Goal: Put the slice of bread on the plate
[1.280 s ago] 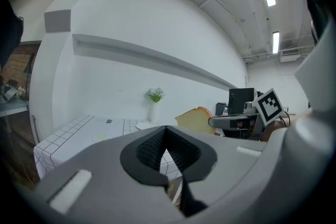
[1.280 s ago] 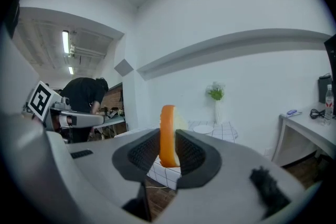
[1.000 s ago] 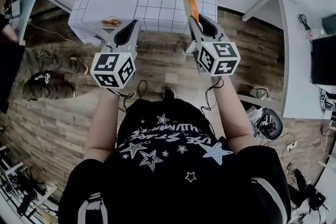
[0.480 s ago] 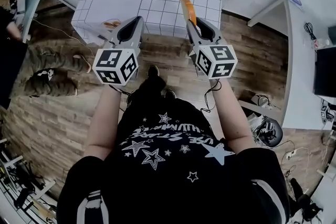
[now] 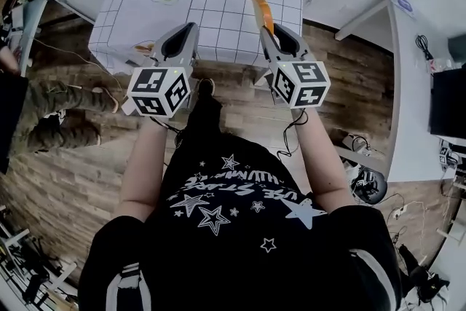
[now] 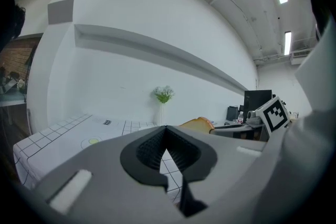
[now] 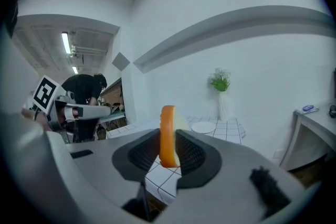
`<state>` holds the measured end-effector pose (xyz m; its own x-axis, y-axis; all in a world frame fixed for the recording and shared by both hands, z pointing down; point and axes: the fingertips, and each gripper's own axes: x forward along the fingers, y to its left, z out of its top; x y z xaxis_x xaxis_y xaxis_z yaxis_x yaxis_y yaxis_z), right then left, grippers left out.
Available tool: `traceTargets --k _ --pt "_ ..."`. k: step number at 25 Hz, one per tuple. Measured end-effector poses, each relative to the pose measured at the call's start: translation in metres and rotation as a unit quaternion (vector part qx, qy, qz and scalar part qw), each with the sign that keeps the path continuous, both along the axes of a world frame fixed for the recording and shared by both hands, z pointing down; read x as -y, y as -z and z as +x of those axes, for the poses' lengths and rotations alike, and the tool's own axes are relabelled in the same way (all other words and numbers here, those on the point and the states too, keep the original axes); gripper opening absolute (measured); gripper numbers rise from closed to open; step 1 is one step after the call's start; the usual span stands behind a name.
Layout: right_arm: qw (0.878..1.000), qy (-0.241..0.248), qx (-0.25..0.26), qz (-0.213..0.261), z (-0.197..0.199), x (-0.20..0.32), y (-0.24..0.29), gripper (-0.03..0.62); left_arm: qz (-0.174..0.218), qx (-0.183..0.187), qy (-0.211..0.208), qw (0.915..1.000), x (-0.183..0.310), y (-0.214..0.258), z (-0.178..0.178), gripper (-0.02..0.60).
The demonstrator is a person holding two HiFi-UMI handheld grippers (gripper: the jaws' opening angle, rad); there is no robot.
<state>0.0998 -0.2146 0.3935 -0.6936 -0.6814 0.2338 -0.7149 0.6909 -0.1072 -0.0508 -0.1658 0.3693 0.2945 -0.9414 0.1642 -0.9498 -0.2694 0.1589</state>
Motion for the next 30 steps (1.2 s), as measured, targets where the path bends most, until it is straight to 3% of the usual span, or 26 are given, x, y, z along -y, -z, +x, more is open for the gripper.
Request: traceTargets --k 23,30 --pt "0.997 -0.047 -0.054 -0.022 -0.072 0.165 -0.009 0.097 -0.010 -0.023 -0.058 0.9980 0.179 -0.003 -0.075 0.009" --pt "0.993 -0.065 -0.091 -0.023 -0.088 0.220 -0.017 0.097 -0.010 -0.024 -0.075 0.9968 0.242 0.000 -0.101 0.009"
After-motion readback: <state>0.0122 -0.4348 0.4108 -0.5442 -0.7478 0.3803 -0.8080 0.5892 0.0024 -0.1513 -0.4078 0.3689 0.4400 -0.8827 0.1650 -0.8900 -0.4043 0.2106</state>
